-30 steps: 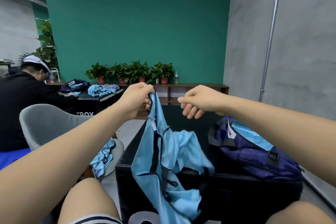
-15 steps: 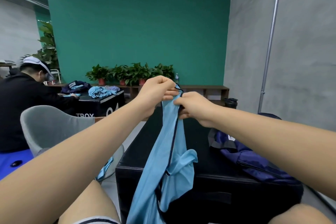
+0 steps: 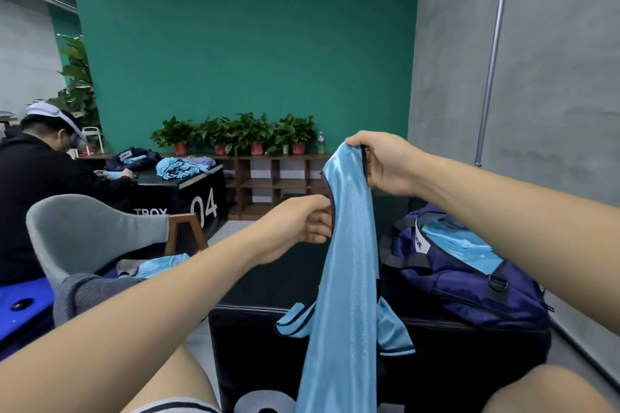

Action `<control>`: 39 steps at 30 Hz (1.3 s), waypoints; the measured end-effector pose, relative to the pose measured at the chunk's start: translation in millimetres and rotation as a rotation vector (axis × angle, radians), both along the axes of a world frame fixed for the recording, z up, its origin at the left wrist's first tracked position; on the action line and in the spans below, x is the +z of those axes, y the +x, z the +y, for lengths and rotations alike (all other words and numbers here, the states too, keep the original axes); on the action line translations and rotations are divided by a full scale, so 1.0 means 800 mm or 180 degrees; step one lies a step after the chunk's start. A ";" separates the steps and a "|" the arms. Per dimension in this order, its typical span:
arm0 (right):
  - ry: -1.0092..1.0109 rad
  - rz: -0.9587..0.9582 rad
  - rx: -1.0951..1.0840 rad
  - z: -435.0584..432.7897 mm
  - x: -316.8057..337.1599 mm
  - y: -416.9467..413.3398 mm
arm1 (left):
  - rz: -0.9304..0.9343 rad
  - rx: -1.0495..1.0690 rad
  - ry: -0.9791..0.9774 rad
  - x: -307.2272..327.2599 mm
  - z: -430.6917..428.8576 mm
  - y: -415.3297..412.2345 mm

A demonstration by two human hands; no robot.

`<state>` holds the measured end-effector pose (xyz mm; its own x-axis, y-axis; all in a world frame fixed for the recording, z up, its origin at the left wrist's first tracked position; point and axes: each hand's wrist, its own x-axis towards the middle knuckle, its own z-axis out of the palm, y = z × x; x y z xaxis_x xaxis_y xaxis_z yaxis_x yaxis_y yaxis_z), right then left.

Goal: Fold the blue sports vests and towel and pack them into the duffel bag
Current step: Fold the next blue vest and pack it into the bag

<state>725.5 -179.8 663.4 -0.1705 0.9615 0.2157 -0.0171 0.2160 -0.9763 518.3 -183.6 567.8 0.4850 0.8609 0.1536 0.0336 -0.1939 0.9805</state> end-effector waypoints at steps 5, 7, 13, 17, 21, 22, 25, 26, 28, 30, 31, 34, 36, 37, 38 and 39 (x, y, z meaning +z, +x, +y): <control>0.0054 0.0000 -0.0106 0.001 0.008 0.010 | 0.0414 -0.0407 0.0042 -0.016 -0.010 0.008; 0.0096 -0.0040 -0.0134 -0.001 0.014 0.014 | 0.0770 -0.0432 0.0138 -0.025 -0.014 0.009; 0.0268 0.0023 -0.0321 -0.006 0.038 0.046 | 0.1780 -0.0413 0.0449 -0.058 -0.014 -0.020; 0.0297 0.0075 -0.0444 -0.008 0.051 0.072 | 0.2383 -0.0239 0.0549 -0.079 -0.001 -0.062; 0.0270 0.0030 -0.0542 -0.010 0.054 0.089 | 0.2636 0.0023 0.0800 -0.077 0.001 -0.096; 0.0262 0.0045 -0.0561 -0.010 0.054 0.092 | 0.2703 0.0103 0.0832 -0.077 0.003 -0.104; 0.0232 0.0061 -0.0612 -0.011 0.052 0.095 | 0.2946 0.0372 0.1006 -0.075 0.014 -0.128; 0.0225 0.0047 -0.0632 -0.010 0.051 0.096 | 0.3041 0.0456 0.1083 -0.074 0.020 -0.138; 0.0212 0.0007 -0.0648 -0.009 0.051 0.097 | 0.3275 0.0635 0.1249 -0.067 0.031 -0.155; 0.0193 -0.0005 -0.0658 -0.007 0.051 0.098 | 0.3583 0.0854 0.1612 -0.056 0.037 -0.167; 0.0190 0.0017 -0.0671 -0.007 0.052 0.098 | 0.3737 0.0981 0.1838 -0.051 0.040 -0.172; 0.0183 0.0121 -0.0695 -0.008 0.053 0.094 | 0.3748 0.1401 0.2327 -0.040 0.054 -0.187; 0.0180 0.0151 -0.0677 -0.008 0.053 0.093 | 0.3315 0.1698 0.2557 -0.037 0.064 -0.197; 0.0187 0.0171 -0.0671 -0.008 0.054 0.093 | 0.3050 0.1823 0.2631 -0.035 0.067 -0.200; 0.0201 0.0191 -0.0671 -0.008 0.055 0.093 | 0.2832 0.1924 0.2666 -0.033 0.068 -0.202; 0.0216 0.0212 -0.0676 -0.008 0.058 0.093 | 0.2685 0.1996 0.2678 -0.030 0.069 -0.204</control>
<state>799.6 -186.3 709.5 0.0508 0.9572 0.2850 -0.0281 0.2866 -0.9576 354.7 -128.8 543.9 0.2549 0.7635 0.5933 0.8675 -0.4517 0.2085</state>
